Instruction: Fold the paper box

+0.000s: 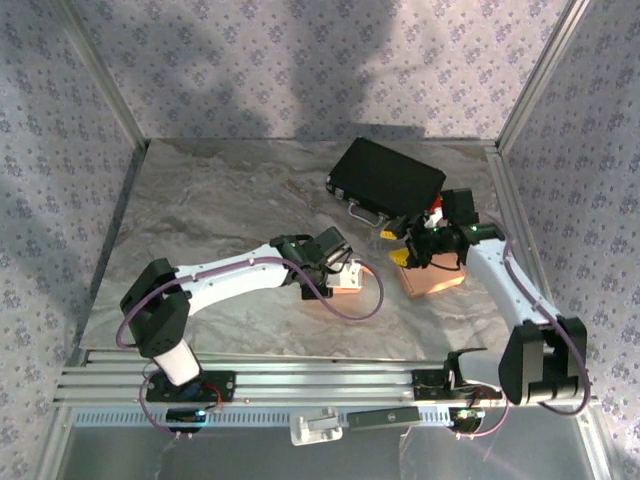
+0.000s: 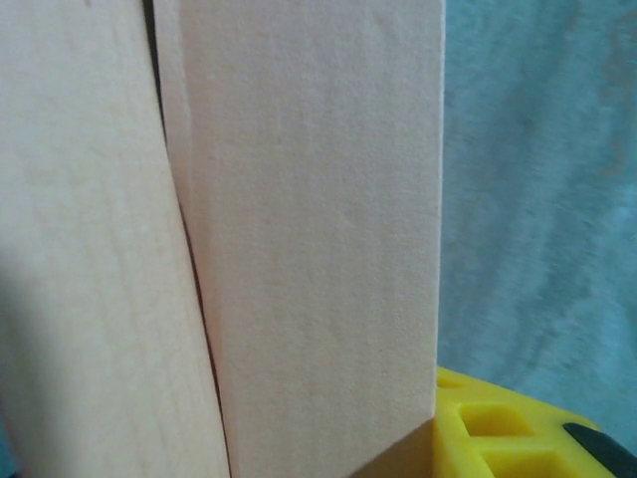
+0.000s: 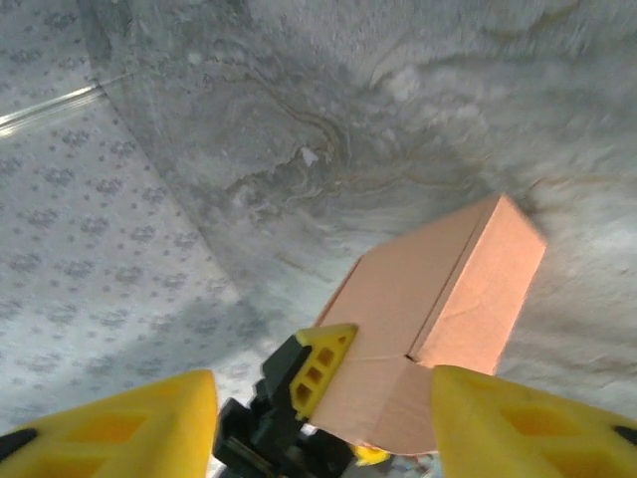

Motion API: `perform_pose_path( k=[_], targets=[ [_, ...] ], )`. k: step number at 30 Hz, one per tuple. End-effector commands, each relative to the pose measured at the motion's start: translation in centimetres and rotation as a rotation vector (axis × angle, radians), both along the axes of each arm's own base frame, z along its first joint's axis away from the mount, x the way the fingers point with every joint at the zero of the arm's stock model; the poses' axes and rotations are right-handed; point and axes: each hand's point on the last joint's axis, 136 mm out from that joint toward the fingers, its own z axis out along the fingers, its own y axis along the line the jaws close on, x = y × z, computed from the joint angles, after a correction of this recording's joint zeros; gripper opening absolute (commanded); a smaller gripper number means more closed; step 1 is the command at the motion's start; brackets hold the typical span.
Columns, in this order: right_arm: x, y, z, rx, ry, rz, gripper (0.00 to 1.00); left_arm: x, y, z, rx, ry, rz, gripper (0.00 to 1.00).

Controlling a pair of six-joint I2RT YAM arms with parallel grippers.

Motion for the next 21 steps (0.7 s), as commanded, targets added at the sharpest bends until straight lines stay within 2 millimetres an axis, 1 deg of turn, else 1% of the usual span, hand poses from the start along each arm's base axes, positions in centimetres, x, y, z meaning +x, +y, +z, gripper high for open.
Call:
perform_pose_path(
  k=[1,2,6,8,10,11,12,14,16,18,21],
  targets=[
    [-1.4,-1.9,0.5,-0.175,-0.115,0.043,0.52,-1.7,1.0,0.4,0.025,0.129,0.003,0.36],
    [-1.8,-2.1,0.3,-0.211,-0.143,0.058,0.50,-1.9,1.3,0.5,0.028,0.151,0.006,0.36],
    [-3.2,-2.4,-0.5,-0.358,-0.273,0.136,0.35,-2.3,2.3,0.1,0.040,0.192,0.015,0.36],
    [-3.7,-2.0,-0.6,-0.404,-0.349,0.183,0.32,-2.1,2.8,-0.3,0.049,0.195,0.023,0.37],
    [-4.2,-1.3,-0.4,-0.450,-0.451,0.226,0.31,-1.9,3.1,-0.7,0.055,0.202,0.032,0.37],
    [-4.4,-0.6,-0.2,-0.467,-0.531,0.259,0.31,-1.8,3.3,-0.9,0.055,0.203,0.037,0.37],
    [-4.6,0.3,0.5,-0.484,-0.629,0.297,0.31,-1.6,3.5,-1.0,0.051,0.203,0.046,0.38],
    [-5.1,1.3,1.0,-0.527,-0.759,0.346,0.32,-1.5,3.6,-1.2,0.047,0.210,0.056,0.41],
    [-5.3,1.6,0.7,-0.578,-0.809,0.392,0.33,-1.4,3.6,-1.3,0.039,0.209,0.060,0.42],
    [-5.3,1.9,0.1,-0.620,-0.842,0.445,0.33,-1.4,3.5,-1.3,0.032,0.208,0.063,0.47],
    [-5.1,2.8,-0.6,-0.608,-0.893,0.479,0.35,-1.3,3.4,-1.2,0.014,0.195,0.069,0.55]
  ],
)
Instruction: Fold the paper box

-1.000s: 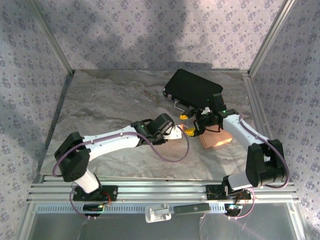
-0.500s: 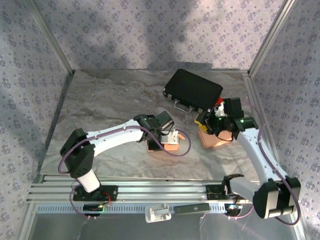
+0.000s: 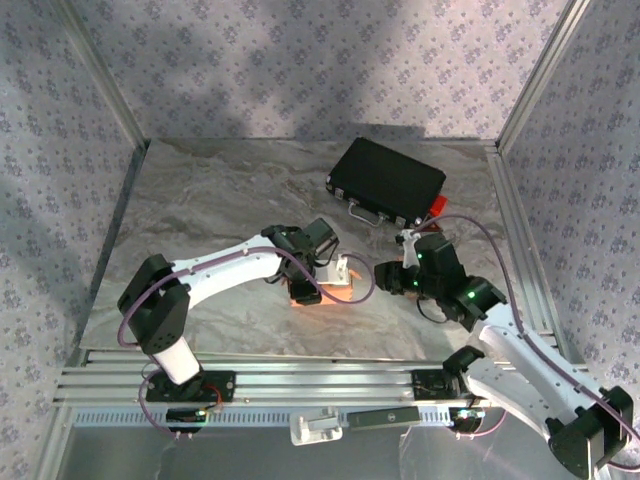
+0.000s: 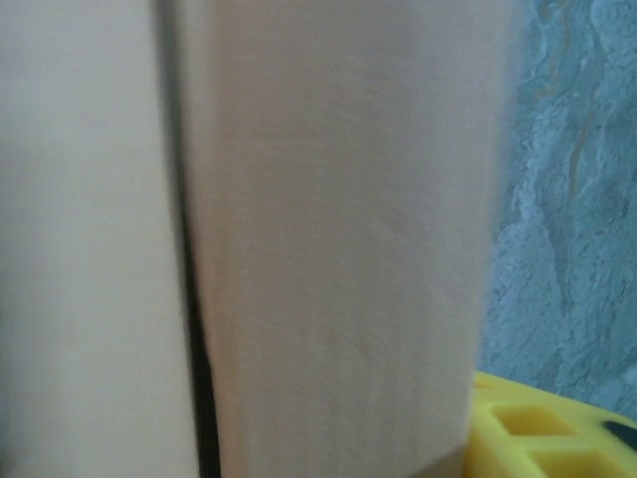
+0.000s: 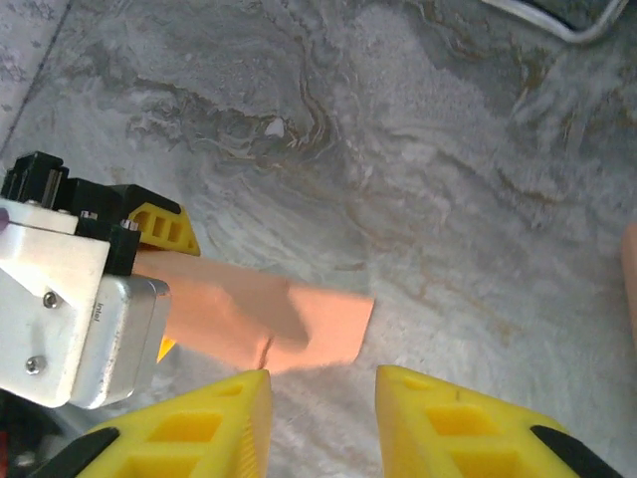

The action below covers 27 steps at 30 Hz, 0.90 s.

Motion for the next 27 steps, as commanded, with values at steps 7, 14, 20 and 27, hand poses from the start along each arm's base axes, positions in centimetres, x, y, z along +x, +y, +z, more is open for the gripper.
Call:
perform_pose_path(
  k=[7,14,20,27],
  targets=[
    [1.5,1.5,-0.5,-0.102,-0.158,0.075,0.36,-0.1,0.3,1.2,-0.049,-0.011,0.024,0.59],
    [-0.1,2.0,-0.4,-0.091,-0.167,0.108,0.37,0.1,0.1,1.5,-0.067,-0.009,0.031,0.59],
    [-1.4,2.6,-1.1,-0.145,-0.190,0.138,0.37,0.0,0.1,1.5,-0.070,-0.009,0.030,0.59],
    [-1.5,4.3,-1.5,-0.193,-0.201,0.214,0.38,-0.1,0.2,1.8,-0.073,-0.012,0.031,0.59]
  ],
)
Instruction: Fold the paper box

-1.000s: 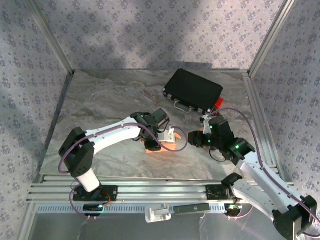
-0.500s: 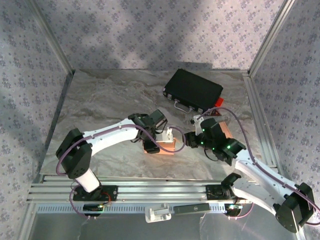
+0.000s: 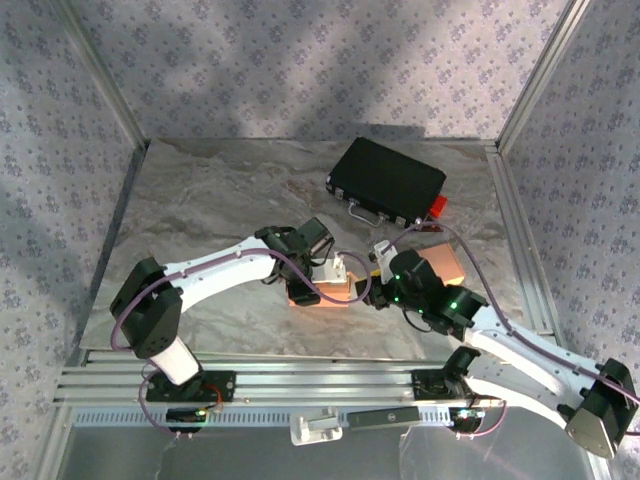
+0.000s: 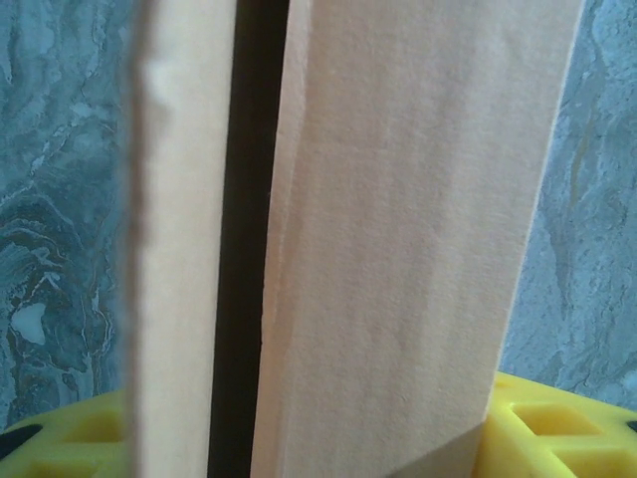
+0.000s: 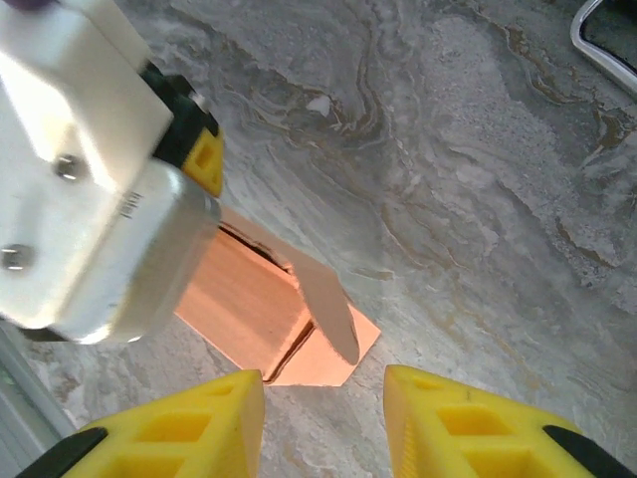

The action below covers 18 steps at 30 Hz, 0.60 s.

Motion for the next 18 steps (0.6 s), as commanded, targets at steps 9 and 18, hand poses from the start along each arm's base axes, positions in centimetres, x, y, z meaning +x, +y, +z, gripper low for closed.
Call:
perform_pose_path(
  k=[9,18],
  targets=[
    [0.8,1.0,-0.1,-0.099,-0.057,0.042,0.35,-0.4,0.1,1.0,-0.030,0.008,0.002,0.59],
    [1.4,2.1,-0.2,-0.117,-0.056,0.073,0.25,-0.3,0.0,1.0,-0.035,0.002,0.005,0.58]
  ],
)
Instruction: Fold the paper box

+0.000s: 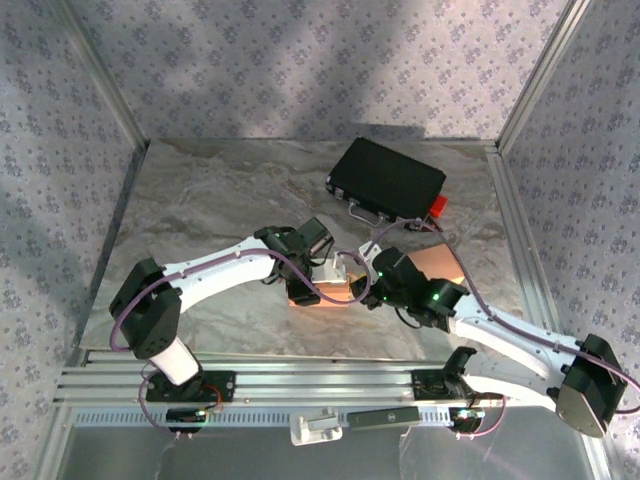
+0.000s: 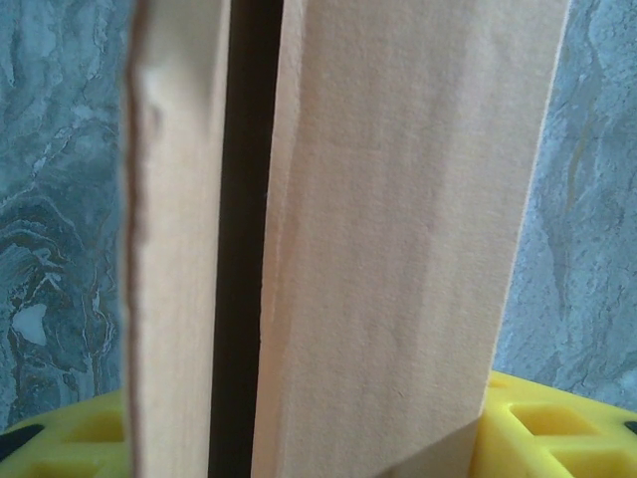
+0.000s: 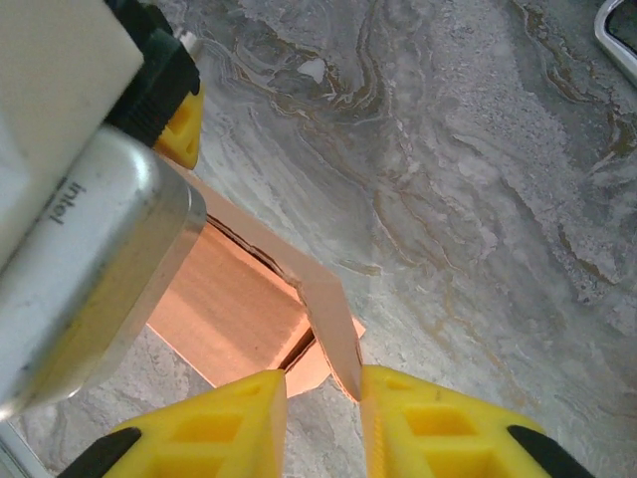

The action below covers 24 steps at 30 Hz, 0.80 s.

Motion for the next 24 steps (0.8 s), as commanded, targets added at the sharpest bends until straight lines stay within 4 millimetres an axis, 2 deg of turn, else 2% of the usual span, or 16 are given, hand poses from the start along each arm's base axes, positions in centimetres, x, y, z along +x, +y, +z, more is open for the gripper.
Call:
perform_pose_path(
  k=[1,6,13,17,24],
  targets=[
    [0.58,0.90,1.34,0.009,-0.033,0.020,0.24,-0.27,0.02,0.99,-0.036,0.002,0.007,0.58],
    [0.57,1.14,1.34,0.020,-0.027,0.023,0.15,-0.18,-0.07,1.13,-0.043,-0.002,0.011,0.56],
    [0.37,1.19,1.54,0.024,-0.019,0.003,0.08,0.12,-0.21,1.41,-0.062,-0.003,0.029,0.55],
    [0.14,1.55,1.51,0.012,-0.014,-0.012,0.06,0.11,-0.48,1.37,-0.070,0.007,0.036,0.51],
    [0.42,1.59,1.17,0.024,-0.003,-0.093,0.03,0.15,-0.70,1.47,-0.084,0.010,0.051,0.50]
  ],
)
